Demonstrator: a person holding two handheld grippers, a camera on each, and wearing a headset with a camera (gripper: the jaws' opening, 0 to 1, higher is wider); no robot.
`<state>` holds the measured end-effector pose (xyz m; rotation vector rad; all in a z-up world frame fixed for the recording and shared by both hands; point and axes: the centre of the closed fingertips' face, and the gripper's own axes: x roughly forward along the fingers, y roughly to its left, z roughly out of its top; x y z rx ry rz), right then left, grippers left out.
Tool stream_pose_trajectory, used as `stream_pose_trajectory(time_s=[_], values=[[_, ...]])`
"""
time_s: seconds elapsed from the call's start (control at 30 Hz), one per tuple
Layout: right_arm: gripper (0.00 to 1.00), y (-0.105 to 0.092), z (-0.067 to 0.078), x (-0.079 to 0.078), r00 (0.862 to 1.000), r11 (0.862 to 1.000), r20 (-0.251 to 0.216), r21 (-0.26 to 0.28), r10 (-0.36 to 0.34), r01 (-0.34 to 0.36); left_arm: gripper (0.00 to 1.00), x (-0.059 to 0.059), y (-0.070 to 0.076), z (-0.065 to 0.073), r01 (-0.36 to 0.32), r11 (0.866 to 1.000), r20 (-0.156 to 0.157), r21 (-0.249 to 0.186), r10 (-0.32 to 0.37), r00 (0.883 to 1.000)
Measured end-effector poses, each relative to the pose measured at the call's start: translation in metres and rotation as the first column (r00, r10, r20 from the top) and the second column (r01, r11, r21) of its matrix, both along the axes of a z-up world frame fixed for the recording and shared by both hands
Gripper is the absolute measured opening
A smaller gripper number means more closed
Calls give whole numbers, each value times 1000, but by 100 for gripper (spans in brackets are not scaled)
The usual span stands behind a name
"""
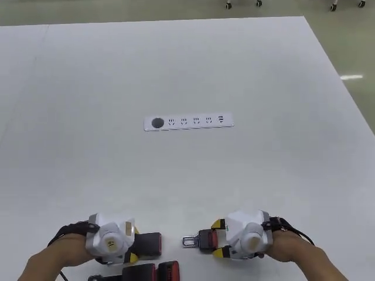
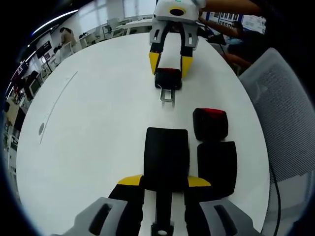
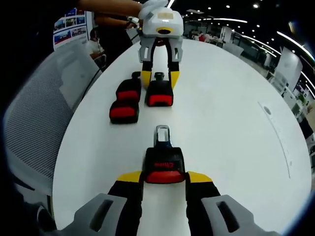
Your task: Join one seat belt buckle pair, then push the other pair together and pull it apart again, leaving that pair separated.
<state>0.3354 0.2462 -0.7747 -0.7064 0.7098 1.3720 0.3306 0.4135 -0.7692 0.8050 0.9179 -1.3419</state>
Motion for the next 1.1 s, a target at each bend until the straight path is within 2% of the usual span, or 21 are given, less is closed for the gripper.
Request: stream_pose_trajectory(time_s=[0.37,1.1], values=[[29,5,10,-3,1000,1000,0,5,2,-2,32,0,-1,1,-8,1000,0,1,8,1000],[29,25,4,0,999,1000,-35,20,0,0,32,2,0,-4,-37,999,1,21,37,999]])
